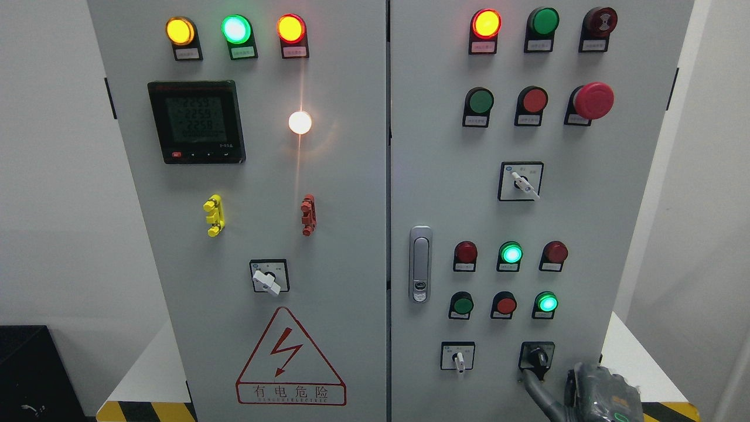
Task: Flip black knob to close circuit
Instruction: 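Grip the black knob with the right hand and twist it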
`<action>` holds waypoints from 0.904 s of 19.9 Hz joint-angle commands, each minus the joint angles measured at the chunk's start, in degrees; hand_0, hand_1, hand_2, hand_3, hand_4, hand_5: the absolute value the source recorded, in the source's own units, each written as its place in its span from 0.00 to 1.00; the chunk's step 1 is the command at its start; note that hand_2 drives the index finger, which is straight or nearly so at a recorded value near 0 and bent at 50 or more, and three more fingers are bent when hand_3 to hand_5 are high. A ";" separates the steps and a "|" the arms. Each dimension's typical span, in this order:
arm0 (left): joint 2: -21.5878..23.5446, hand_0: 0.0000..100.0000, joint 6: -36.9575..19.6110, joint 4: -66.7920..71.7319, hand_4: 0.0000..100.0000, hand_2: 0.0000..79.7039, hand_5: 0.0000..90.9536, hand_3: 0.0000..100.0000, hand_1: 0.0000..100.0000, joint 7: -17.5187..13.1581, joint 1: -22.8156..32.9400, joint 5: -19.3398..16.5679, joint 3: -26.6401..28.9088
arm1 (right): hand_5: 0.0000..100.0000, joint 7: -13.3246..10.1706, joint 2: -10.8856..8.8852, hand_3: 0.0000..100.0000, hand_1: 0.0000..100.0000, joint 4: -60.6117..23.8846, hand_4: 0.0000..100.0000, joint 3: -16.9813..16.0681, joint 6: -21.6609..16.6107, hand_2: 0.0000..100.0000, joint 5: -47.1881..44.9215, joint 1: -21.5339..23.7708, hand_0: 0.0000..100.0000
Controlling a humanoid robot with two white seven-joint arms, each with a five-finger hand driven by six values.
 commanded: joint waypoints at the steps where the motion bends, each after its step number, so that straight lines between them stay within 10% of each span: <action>1: -0.04 0.12 -0.02 -1.32 0.00 0.00 0.00 0.00 0.56 0.00 1.23 0.00 0.00 | 0.93 -0.18 -1.08 1.00 0.00 1.41 0.89 -2.17 -0.05 0.89 0.00 -0.23 0.00; 18: -0.04 0.12 -0.02 -1.32 0.00 0.00 0.00 0.00 0.56 0.00 1.23 0.00 0.00 | 0.93 -0.01 -1.52 1.00 0.00 1.50 0.88 -3.31 -0.22 0.88 -0.27 -1.10 0.00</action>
